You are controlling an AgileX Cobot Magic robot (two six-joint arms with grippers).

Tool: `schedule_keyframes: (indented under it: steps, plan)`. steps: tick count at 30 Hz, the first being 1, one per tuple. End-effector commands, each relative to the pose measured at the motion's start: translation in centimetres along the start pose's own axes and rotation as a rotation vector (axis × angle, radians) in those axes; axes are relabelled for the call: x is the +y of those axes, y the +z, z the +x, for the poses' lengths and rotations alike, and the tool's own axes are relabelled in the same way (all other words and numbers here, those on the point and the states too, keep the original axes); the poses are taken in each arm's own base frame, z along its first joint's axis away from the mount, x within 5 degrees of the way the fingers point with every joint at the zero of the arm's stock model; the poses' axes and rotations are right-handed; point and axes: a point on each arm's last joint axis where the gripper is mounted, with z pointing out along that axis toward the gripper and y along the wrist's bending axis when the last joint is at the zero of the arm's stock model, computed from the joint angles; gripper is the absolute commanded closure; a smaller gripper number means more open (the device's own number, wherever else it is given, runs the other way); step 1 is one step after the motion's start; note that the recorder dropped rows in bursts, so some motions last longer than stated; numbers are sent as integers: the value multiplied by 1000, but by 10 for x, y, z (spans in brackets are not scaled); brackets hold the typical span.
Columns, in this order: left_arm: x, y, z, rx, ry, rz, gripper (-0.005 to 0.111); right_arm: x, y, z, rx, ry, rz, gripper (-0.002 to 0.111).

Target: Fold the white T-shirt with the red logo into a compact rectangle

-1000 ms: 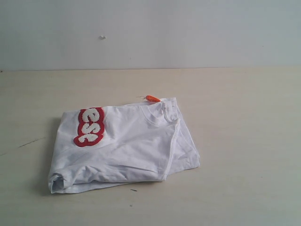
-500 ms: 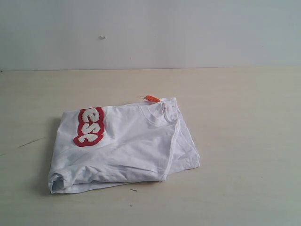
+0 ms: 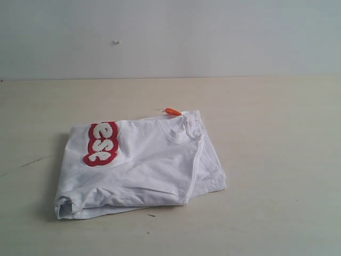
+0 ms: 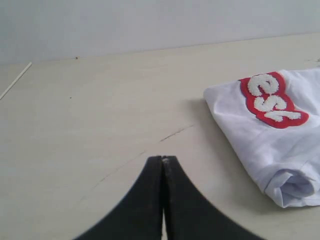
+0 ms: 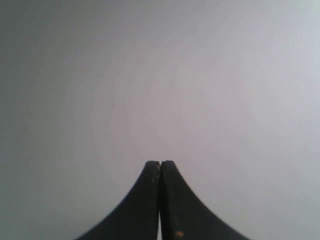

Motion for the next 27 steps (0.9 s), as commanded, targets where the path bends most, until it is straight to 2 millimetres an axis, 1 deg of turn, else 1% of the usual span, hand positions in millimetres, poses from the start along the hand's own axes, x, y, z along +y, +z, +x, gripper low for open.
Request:
schedule_keyframes:
  steps: [1, 2, 4, 8, 11, 13, 22, 24, 27]
  plan:
    - [0, 0, -1, -10, -14, 0, 107, 0, 0, 0, -4, -11, 1, 108]
    - [0, 0, -1, -10, -14, 0, 107, 0, 0, 0, -4, -15, 2, 108]
    - [0, 0, -1, -10, -14, 0, 107, 0, 0, 0, -4, -76, 10, 108]
    - [0, 0, -1, -10, -14, 0, 107, 3, 0, 0, -5, -181, 71, 108]
    - [0, 0, -1, -10, -14, 0, 107, 5, 1, 2, -5, -164, 112, 108]
    - [0, 0, -1, -10, -14, 0, 107, 5, 1, 8, 3, -165, 127, 108]
    - [0, 0, -1, -10, -14, 0, 107, 2, 5, 47, 51, -291, 235, 108]
    - [0, 0, -1, -10, -14, 0, 107, -2, 4, 59, 81, -310, 243, 108]
    - [0, 0, -1, -10, -14, 0, 107, -10, 1, 85, 134, -325, 231, 108]
